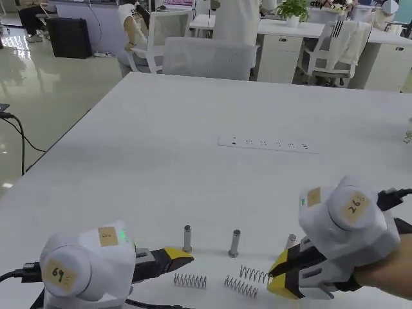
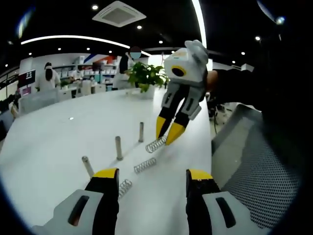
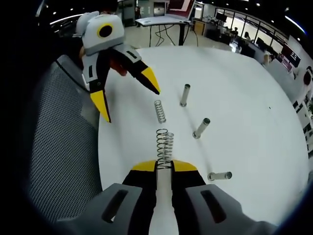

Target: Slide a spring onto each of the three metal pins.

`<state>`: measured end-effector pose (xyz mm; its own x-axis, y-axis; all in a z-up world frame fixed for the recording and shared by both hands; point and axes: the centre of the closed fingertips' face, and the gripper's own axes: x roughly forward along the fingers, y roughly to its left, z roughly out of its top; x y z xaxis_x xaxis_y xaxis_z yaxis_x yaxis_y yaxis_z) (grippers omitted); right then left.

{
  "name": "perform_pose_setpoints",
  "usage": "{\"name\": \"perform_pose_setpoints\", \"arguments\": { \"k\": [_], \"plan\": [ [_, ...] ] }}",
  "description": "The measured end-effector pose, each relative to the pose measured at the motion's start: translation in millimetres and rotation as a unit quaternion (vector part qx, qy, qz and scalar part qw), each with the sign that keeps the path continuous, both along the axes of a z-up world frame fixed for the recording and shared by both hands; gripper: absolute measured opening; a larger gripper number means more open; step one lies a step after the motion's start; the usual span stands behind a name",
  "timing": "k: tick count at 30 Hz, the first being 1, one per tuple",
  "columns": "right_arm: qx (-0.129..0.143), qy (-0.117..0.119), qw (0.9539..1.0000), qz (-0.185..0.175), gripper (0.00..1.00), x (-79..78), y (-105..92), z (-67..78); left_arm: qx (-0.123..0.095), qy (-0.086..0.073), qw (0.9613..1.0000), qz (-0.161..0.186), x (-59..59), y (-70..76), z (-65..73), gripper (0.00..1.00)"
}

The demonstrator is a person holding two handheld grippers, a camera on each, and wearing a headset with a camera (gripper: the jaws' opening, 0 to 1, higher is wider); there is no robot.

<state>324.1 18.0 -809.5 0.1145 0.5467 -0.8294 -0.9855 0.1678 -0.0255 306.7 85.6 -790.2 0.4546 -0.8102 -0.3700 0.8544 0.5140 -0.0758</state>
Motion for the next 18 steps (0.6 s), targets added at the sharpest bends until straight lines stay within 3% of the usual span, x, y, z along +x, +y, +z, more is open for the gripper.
{"name": "perform_pose_setpoints", "arguments": {
  "k": [18],
  "plan": [
    [-0.003,0.007,0.9976,0.069,0.07,-18.4,20.6,9.3,0.003,-0.018,0.9986,-0.049,-3.9,-16.3,7.8,0.28]
  ]
}}
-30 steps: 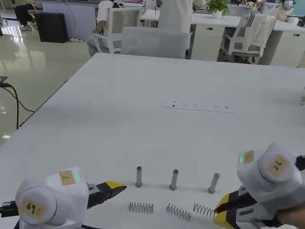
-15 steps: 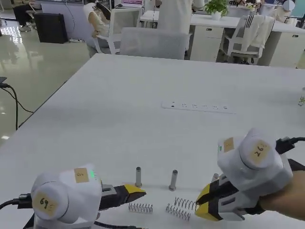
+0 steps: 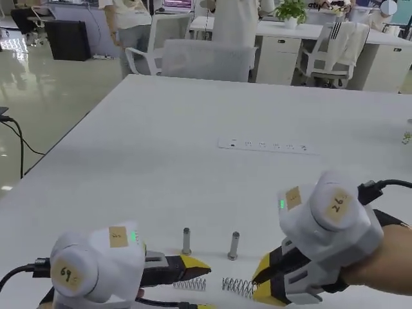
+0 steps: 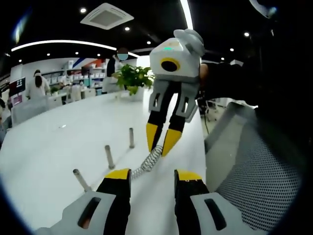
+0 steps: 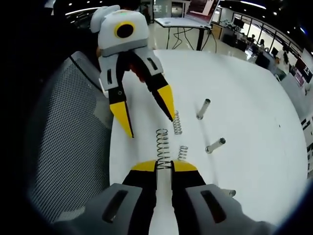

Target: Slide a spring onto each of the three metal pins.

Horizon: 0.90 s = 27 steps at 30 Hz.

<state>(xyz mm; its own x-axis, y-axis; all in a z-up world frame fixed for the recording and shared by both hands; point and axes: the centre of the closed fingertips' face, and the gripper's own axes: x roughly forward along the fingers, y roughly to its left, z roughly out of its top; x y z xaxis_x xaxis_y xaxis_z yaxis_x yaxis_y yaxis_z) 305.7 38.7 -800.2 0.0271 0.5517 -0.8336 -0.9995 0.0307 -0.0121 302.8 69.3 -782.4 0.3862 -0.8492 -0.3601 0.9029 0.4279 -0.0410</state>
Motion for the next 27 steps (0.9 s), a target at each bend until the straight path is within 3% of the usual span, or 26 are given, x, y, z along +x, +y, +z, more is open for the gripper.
{"name": "perform_pose_setpoints", "arguments": {
  "k": [18,27],
  "plan": [
    [-0.008,0.014,0.9984,0.055,0.07,-20.2,5.4,3.6,0.014,-0.016,0.9986,-0.049,-12.3,-12.3,-0.2,0.06],
    [0.005,0.018,0.9985,0.052,0.07,-20.9,5.9,15.9,0.019,-0.019,0.9982,-0.054,-13.6,-11.9,-1.2,0.04]
  ]
}}
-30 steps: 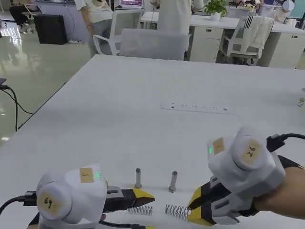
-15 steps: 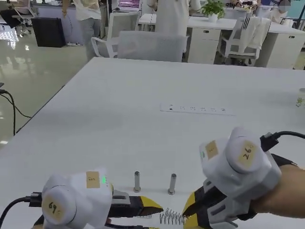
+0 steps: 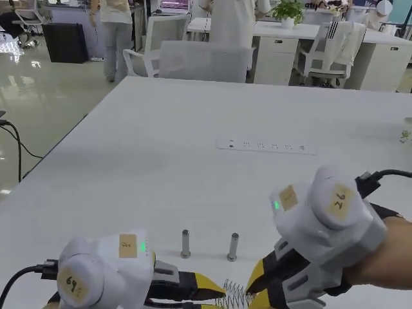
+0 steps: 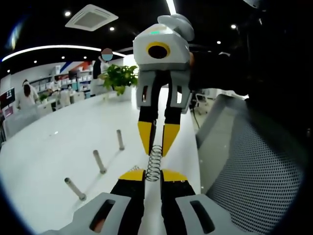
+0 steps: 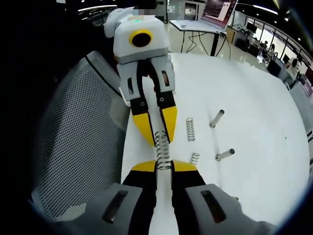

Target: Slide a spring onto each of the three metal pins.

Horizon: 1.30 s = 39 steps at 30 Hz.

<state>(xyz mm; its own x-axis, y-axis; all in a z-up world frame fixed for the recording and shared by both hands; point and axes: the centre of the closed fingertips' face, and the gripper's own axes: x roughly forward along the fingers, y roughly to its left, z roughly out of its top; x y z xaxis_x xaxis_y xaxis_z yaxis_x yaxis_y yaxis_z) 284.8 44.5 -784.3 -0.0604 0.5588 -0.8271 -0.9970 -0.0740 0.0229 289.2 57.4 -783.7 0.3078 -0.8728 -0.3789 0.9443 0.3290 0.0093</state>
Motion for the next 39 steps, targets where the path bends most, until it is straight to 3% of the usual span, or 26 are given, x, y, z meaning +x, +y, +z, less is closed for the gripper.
{"name": "perform_pose_setpoints", "arguments": {
  "k": [12,25,33,39],
  "plan": [
    [0.06,0.002,0.9981,-0.009,0.07,-0.5,20.7,30.0,0.003,0.0,1.0,-0.001,0.5,-0.8,-1.4,0.03],
    [0.102,-0.004,0.9948,-0.007,0.08,-1.6,40.1,42.3,-0.01,-0.006,0.9999,0.003,1.9,-2.1,4.6,0.02],
    [0.111,-0.001,0.9938,-0.009,0.08,-3.0,44.1,43.1,-0.014,-0.006,0.9999,0.006,2.7,-1.5,5.7,0.02],
    [0.103,0.003,0.9946,-0.012,0.08,-3.7,43.3,39.3,-0.016,-0.004,0.9999,0.006,2.1,-1.9,5.9,0.02]
  ]
}}
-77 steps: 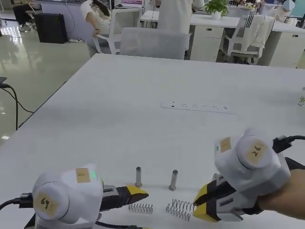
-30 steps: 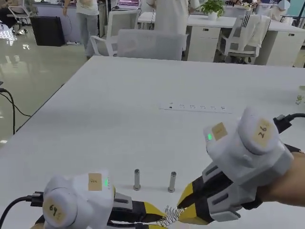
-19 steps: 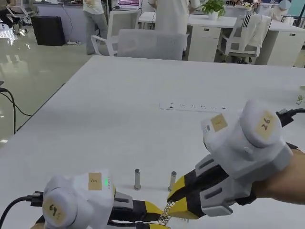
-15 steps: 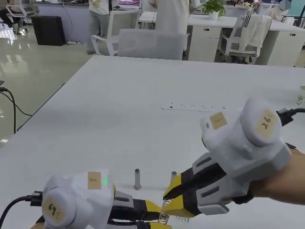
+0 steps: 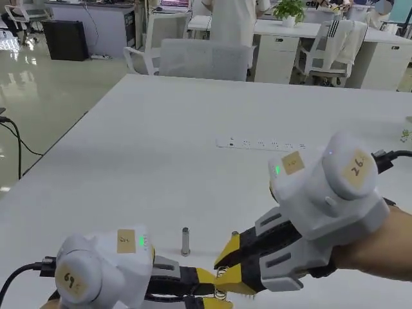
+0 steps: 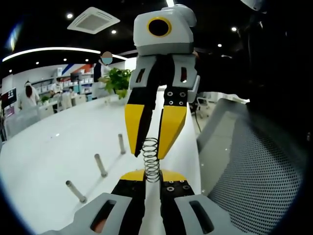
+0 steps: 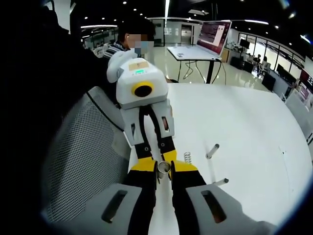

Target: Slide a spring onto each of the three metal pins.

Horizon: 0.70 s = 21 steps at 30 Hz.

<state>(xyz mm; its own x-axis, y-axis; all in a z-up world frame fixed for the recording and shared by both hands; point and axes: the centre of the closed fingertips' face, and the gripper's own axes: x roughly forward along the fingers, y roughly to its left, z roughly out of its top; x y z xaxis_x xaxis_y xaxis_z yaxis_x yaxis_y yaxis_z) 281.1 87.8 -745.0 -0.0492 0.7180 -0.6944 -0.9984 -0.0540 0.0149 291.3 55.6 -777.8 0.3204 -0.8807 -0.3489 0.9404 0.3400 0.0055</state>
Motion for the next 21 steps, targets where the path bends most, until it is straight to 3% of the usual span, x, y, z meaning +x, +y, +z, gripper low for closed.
{"name": "perform_pose_setpoints", "arguments": {
  "k": [6,12,17,21],
  "plan": [
    [-0.022,0.002,0.9997,0.009,0.08,-2.3,-3.2,-5.2,0.007,0.006,0.9999,-0.004,-2.1,-0.6,-3.3,0.02],
    [-0.068,0.004,0.9973,0.029,0.08,-3.6,-6.7,-10.8,0.013,0.01,0.9998,-0.009,-4.4,-2.4,-5.6,0.02],
    [-0.119,0.01,0.9917,0.049,0.08,-6.1,-7.3,-16.5,0.019,0.011,0.9997,-0.011,-5.4,-2.3,-6.4,0.02],
    [-0.14,0.004,0.9881,0.063,0.08,-7.8,-4.7,-20.8,0.019,0.015,0.9996,-0.011,-5.5,-2.4,-6.6,0.02]
  ]
}}
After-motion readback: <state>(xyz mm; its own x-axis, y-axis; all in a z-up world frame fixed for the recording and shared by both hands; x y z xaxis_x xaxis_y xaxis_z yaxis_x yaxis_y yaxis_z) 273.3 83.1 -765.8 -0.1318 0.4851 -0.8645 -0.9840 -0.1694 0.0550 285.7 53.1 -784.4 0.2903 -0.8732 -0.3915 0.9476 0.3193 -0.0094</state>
